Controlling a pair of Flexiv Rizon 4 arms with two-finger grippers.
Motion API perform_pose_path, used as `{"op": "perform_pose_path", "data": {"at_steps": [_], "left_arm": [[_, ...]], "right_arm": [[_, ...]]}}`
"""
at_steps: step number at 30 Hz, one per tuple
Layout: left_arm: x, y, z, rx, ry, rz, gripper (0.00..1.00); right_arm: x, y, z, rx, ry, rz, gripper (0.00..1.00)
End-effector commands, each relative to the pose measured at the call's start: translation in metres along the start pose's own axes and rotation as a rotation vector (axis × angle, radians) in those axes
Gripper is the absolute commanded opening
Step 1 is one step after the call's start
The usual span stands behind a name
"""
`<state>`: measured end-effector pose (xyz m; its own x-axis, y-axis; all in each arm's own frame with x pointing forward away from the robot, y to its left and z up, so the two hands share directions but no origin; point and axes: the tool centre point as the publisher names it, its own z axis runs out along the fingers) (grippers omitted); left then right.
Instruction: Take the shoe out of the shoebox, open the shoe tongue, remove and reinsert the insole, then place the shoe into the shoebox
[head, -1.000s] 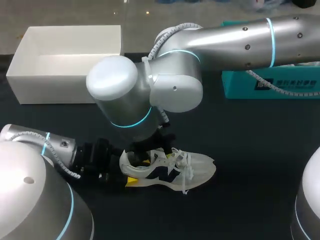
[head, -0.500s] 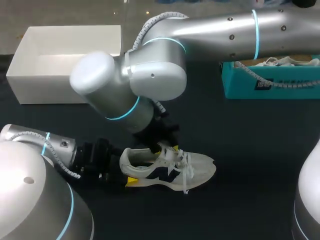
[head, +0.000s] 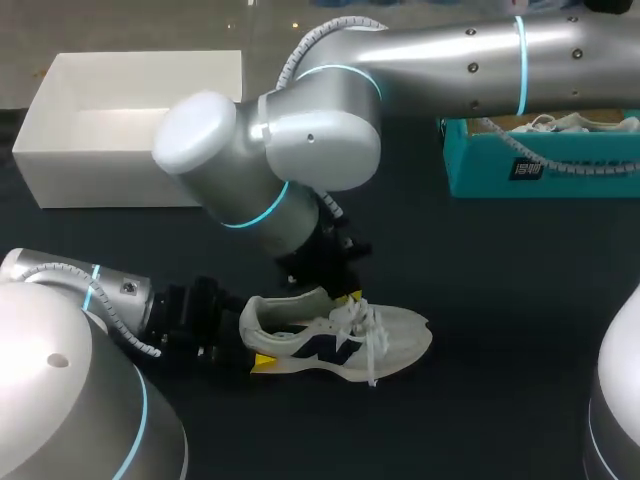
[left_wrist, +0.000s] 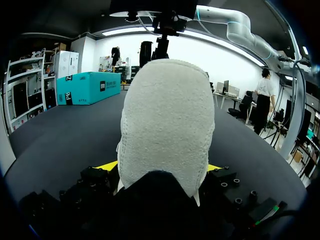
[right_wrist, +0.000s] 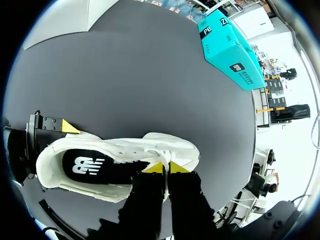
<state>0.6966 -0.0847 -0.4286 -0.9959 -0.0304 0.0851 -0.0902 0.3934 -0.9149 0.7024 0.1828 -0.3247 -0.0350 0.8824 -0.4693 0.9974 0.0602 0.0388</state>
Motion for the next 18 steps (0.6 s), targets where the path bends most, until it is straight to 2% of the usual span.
{"op": "perform_pose_path", "data": {"at_steps": [1, 5, 10, 14, 18], "left_arm": [[0.000, 0.002, 0.001, -0.004, -0.003, -0.001, 0.00], [0.000, 0.002, 0.001, -0.004, -0.003, -0.001, 0.00], [0.000, 0.002, 0.001, -0.004, -0.003, -0.001, 0.00], [0.000, 0.002, 0.001, -0.004, -0.003, -0.001, 0.00], [0.000, 0.002, 0.001, -0.004, -0.003, -0.001, 0.00]], "right_arm": [[-0.032, -0.001, 0.012, 0.043, 0.030, 0.398, 0.00], [-0.046, 0.000, 0.026, 0.102, -0.013, 0.350, 0.00], [-0.054, 0.000, 0.039, 0.138, -0.064, 0.361, 0.00], [-0.050, 0.001, 0.049, 0.173, -0.096, 0.354, 0.00], [-0.040, 0.000, 0.058, 0.207, -0.184, 0.344, 0.00]]}}
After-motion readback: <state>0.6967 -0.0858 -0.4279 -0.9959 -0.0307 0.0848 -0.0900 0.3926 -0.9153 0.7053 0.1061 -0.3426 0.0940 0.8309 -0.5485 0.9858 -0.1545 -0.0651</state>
